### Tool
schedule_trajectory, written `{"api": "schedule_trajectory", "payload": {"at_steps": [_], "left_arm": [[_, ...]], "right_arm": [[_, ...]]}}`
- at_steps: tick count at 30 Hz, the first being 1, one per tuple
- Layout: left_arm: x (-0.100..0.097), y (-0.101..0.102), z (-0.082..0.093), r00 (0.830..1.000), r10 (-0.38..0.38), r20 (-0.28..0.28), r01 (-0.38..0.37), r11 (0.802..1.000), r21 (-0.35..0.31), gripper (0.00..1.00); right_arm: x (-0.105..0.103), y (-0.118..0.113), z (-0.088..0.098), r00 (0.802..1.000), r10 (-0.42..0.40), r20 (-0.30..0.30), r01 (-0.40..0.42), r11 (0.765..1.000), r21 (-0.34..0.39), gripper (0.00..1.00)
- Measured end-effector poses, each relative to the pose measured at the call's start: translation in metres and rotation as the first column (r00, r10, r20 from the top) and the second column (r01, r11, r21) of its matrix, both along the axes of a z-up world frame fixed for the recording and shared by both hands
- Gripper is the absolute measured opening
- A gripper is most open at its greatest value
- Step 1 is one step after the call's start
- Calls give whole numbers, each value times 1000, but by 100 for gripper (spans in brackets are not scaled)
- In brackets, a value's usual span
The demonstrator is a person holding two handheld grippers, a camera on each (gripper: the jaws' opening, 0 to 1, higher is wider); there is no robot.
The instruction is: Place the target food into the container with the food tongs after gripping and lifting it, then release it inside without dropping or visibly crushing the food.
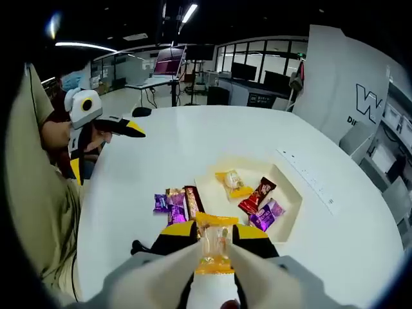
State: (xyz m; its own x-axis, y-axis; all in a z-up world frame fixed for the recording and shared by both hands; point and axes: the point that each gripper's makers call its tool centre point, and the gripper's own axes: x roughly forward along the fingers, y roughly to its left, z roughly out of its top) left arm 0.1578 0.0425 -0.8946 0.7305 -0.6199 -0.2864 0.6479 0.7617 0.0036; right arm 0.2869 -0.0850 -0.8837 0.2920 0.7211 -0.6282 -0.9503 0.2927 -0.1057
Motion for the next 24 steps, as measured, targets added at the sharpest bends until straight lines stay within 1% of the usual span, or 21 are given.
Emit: {"api": "schedule_trajectory", "payload": {"at_steps": [7,9,14,24], "left_arm": [[-1,4,1,1000,8,4,-8,1000,-2,96],[-1,5,1,1000,11,4,-11,1000,-5,96],[-2,7,2,1000,15,6,-15,1000,-3,96],[-3,12,1,1000,24,6,-24,1000,-2,96]], "right_arm": [[13,19,8,1000,20,11,-20,1000,3,17],[18,26,9,1000,27,6,-27,1000,7,17],[25,38,6,999,37,1,-37,999,1,17],[36,50,0,999,38,-13,-38,999,-8,17]]}}
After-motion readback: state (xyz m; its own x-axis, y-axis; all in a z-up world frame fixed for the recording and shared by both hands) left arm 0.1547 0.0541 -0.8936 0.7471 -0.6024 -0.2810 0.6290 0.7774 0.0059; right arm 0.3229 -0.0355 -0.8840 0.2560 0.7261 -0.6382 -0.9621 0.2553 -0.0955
